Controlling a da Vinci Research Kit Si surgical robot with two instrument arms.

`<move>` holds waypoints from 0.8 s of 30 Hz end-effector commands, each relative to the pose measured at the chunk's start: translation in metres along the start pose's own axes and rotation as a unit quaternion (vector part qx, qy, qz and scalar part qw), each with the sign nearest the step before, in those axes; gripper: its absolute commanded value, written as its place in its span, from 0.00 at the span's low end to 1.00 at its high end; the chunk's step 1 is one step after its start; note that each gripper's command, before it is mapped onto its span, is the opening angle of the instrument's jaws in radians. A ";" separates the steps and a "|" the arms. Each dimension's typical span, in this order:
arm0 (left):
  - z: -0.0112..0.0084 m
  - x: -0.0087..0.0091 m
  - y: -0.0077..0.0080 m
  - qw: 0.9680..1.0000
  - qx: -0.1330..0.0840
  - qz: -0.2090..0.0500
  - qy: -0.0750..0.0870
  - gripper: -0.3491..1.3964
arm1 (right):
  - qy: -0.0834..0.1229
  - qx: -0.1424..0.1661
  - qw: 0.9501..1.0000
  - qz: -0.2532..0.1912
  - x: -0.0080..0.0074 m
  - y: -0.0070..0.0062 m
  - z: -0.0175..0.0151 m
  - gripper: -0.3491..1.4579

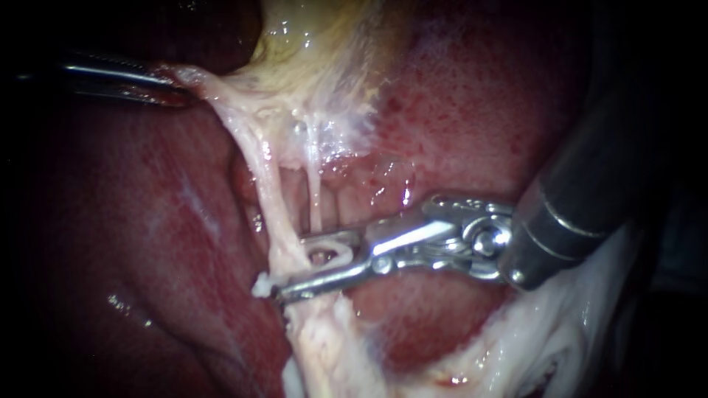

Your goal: Clipping second clip left tube

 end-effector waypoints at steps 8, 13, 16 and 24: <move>0.0001 0.0001 0.0001 1.000 0.001 0.003 0.000 0.00 | 0.001 0.017 1.000 0.002 0.0008 -0.0006 0.0019 0.47; 0.0001 0.0001 0.0001 1.000 0.001 0.003 0.000 0.00 | 0.010 0.028 1.000 0.001 0.0012 -0.0019 0.0023 0.47; 0.0001 0.0001 0.0001 1.000 0.001 0.003 0.000 0.00 | 0.018 0.036 0.999 0.002 0.0017 -0.0029 0.0024 0.47; 0.0001 0.0001 0.0001 1.000 0.001 0.003 0.000 0.00 | 0.024 0.042 0.999 0.003 0.0022 -0.0043 0.0025 0.45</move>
